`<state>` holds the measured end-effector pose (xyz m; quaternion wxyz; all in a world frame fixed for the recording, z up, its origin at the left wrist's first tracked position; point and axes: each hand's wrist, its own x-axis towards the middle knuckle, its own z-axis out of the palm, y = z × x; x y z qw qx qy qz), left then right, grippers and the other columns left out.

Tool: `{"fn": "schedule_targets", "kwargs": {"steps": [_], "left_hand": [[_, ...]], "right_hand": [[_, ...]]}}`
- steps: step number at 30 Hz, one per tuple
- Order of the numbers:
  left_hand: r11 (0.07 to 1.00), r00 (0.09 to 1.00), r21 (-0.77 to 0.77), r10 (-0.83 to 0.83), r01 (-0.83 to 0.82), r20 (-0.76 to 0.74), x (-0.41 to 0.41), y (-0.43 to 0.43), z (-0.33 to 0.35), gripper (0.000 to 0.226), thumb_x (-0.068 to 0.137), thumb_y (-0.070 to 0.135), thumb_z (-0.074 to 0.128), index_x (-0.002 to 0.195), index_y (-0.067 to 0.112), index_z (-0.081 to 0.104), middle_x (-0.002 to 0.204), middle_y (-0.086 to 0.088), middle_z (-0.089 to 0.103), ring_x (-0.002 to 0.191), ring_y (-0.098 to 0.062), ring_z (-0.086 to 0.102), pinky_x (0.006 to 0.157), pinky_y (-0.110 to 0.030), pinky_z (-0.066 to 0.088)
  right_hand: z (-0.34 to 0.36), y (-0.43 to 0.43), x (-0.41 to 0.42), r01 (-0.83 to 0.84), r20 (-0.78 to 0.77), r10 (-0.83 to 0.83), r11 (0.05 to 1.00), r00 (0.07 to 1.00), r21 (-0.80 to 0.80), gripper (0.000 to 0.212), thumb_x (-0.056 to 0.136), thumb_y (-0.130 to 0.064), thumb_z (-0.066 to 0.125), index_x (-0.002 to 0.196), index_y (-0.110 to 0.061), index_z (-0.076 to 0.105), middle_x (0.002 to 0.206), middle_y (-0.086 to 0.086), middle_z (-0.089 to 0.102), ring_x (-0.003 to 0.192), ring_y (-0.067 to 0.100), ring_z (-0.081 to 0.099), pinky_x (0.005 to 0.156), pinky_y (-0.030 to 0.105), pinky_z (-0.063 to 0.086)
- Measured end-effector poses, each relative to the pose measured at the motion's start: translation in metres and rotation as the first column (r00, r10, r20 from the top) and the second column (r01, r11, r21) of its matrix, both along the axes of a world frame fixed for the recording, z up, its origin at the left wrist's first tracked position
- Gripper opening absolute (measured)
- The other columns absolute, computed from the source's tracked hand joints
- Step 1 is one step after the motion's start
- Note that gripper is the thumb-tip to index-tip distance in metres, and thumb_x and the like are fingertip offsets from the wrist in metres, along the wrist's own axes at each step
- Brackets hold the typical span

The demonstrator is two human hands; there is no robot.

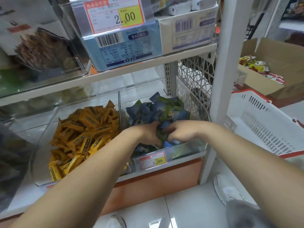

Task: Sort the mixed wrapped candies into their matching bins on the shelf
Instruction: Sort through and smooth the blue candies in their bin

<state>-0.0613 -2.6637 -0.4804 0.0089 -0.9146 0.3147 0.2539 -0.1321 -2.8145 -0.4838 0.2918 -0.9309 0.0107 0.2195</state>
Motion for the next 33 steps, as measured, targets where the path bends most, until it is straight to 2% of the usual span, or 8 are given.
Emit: {"fn": "schedule_targets", "kwargs": {"steps": [2,5,14,19,23,26,29,33], "left_hand": [[0.999,0.996,-0.012,0.037,-0.037,0.081,0.004,-0.004,-0.001,0.101,0.073,0.047,0.077,0.154,0.027,0.019,0.137,-0.009,0.055,0.112,-0.029,0.057,0.079,-0.030,0.042],[0.995,0.987,-0.090,0.062,-0.049,0.148,0.005,-0.007,-0.006,0.071,0.083,0.041,0.072,0.143,0.020,0.041,0.131,-0.010,0.059,0.109,-0.029,0.058,0.074,-0.029,0.043],[0.895,0.962,-0.359,0.221,-0.265,-0.160,0.000,-0.016,-0.020,0.056,0.081,0.028,0.075,0.131,0.015,0.054,0.118,-0.001,0.060,0.107,-0.020,0.057,0.082,-0.025,0.045],[0.578,0.749,-0.477,0.486,-0.662,-0.451,0.005,-0.011,-0.014,0.006,0.084,0.023,0.067,0.087,0.018,0.067,0.098,-0.007,0.072,0.087,-0.022,0.067,0.073,-0.030,0.053],[0.256,0.528,-0.462,0.426,-0.849,-0.735,-0.001,-0.008,0.014,0.012,0.086,0.034,0.065,0.088,0.023,0.068,0.075,-0.002,0.075,0.060,-0.018,0.071,0.056,-0.030,0.056],[0.386,0.737,-0.629,0.384,-0.675,-0.556,-0.007,-0.002,0.034,0.022,0.083,0.042,0.065,0.101,0.030,0.070,0.100,0.004,0.073,0.086,-0.011,0.069,0.074,-0.026,0.053],[0.583,0.941,-0.756,0.314,-0.296,-0.126,-0.017,0.021,0.049,0.012,0.089,0.036,0.064,0.097,0.040,0.071,0.096,0.026,0.067,0.087,0.013,0.060,0.078,-0.009,0.044],[0.755,0.836,-0.656,0.371,-0.018,0.404,-0.034,0.069,0.046,0.034,0.085,0.034,0.063,0.119,0.031,0.066,0.109,0.009,0.070,0.098,-0.011,0.063,0.075,-0.023,0.045]], "right_hand": [[-0.004,-0.001,0.008,0.018,0.032,-0.016,0.998,0.999,-0.062,0.039,0.088,-0.030,0.062,0.125,-0.017,0.063,0.112,0.009,0.069,0.090,0.023,0.061,0.073,0.029,0.048],[-0.011,-0.011,0.013,0.044,0.079,-0.027,0.975,0.997,-0.216,0.058,0.086,-0.040,0.068,0.138,-0.020,0.054,0.128,0.009,0.064,0.106,0.026,0.061,0.086,0.029,0.050],[-0.017,-0.015,0.015,0.095,-0.054,-0.099,0.992,0.994,-0.081,0.088,0.076,-0.043,0.082,0.149,-0.016,0.041,0.144,0.004,0.053,0.126,0.024,0.053,0.107,0.035,0.044],[-0.016,-0.012,0.011,0.186,0.065,-0.194,0.975,0.979,0.121,0.069,0.079,-0.025,0.081,0.141,-0.015,0.052,0.133,0.003,0.061,0.114,0.022,0.060,0.098,0.031,0.050],[-0.005,-0.006,0.004,0.242,0.165,-0.344,0.863,0.925,0.443,0.046,0.081,-0.005,0.073,0.123,-0.019,0.062,0.109,0.000,0.070,0.096,0.018,0.066,0.075,0.018,0.053],[0.009,0.001,-0.002,0.194,0.229,-0.331,0.861,0.916,0.470,0.036,0.085,-0.005,0.067,0.118,-0.018,0.066,0.105,0.006,0.074,0.086,0.020,0.069,0.077,0.029,0.056],[0.026,0.002,-0.009,0.157,0.371,-0.239,0.959,0.898,0.237,0.031,0.087,-0.017,0.064,0.117,-0.021,0.070,0.108,0.001,0.074,0.095,0.017,0.067,0.086,0.032,0.055],[0.036,0.022,-0.012,0.099,0.514,-0.162,0.984,0.842,0.148,0.027,0.087,-0.025,0.062,0.112,-0.027,0.072,0.109,-0.009,0.071,0.101,0.011,0.064,0.087,0.027,0.050]]}}
